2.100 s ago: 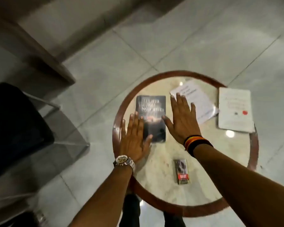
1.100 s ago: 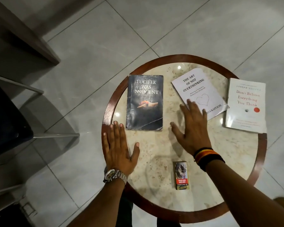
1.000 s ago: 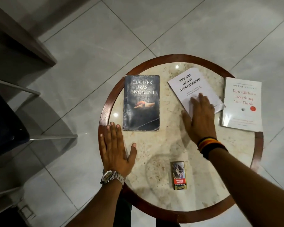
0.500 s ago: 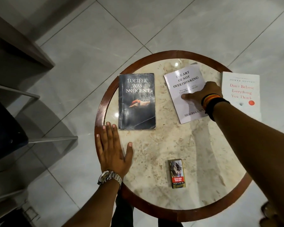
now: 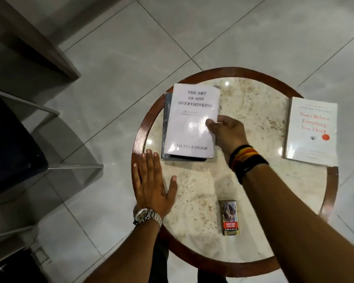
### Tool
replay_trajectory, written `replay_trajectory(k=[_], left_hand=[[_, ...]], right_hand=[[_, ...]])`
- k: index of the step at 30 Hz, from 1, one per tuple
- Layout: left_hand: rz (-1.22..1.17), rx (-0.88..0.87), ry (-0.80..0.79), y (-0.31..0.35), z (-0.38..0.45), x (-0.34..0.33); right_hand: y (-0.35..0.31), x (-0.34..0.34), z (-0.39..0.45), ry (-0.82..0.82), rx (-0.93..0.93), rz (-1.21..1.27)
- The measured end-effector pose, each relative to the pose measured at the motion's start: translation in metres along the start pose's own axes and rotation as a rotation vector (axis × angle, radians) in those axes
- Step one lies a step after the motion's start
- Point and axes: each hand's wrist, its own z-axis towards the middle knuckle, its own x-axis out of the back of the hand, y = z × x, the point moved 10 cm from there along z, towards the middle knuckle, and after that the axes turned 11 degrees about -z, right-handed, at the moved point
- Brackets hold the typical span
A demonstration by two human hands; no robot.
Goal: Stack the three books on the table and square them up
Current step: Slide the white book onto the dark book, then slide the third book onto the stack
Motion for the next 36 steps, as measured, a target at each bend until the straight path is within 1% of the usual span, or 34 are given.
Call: replay_trajectory(k=[5,7,10,12,16,19,22,26,29,31,34,36], left_hand=[[0.014,-0.005,-0.008,0.002,0.001,0.002],[0.02,-0.009,-0.015,0.002,0.0,0.002],[0.021,-0.01,-0.011,0.003,-0.001,0.004],[0.021,-0.008,-0.009,0.004,-0.001,0.005],[0.025,-0.005,-0.01,0.003,-0.002,0.007],[0.028,-0.01,-0.017,0.004,-0.002,0.006],[0.043,0.002,-0.033,0.004,-0.001,0.005],[0.037,0.0,-0.026,0.004,0.0,0.005],[0.027,-0.003,-0.01,0.006,0.0,0.006],[0.027,0.0,-0.007,0.006,0.0,0.007],[0.028,-0.004,-0.001,0.007,-0.001,0.008],[0.025,-0.005,0.001,0.008,-0.001,0.009]], right_hand=[[0.025,-0.015,0.011,0.082,-0.08,-0.089],[0.025,-0.009,0.013,0.129,-0.067,-0.138],[0.014,0.01,0.01,0.229,0.002,-0.3],[0.006,0.037,0.005,0.326,0.048,-0.392],[0.002,0.128,0.003,0.57,0.096,-0.63],[0.019,0.201,0.01,0.644,-0.014,-0.719],[0.048,0.251,0.018,0.624,-0.181,-0.775],[0.075,0.262,0.026,0.524,-0.32,-0.742],[0.078,0.271,0.032,0.531,-0.335,-0.708],[0.081,0.279,0.035,0.517,-0.364,-0.631],[0.09,0.278,0.036,0.448,-0.373,-0.439],[0.091,0.268,0.039,0.413,-0.293,-0.288]])
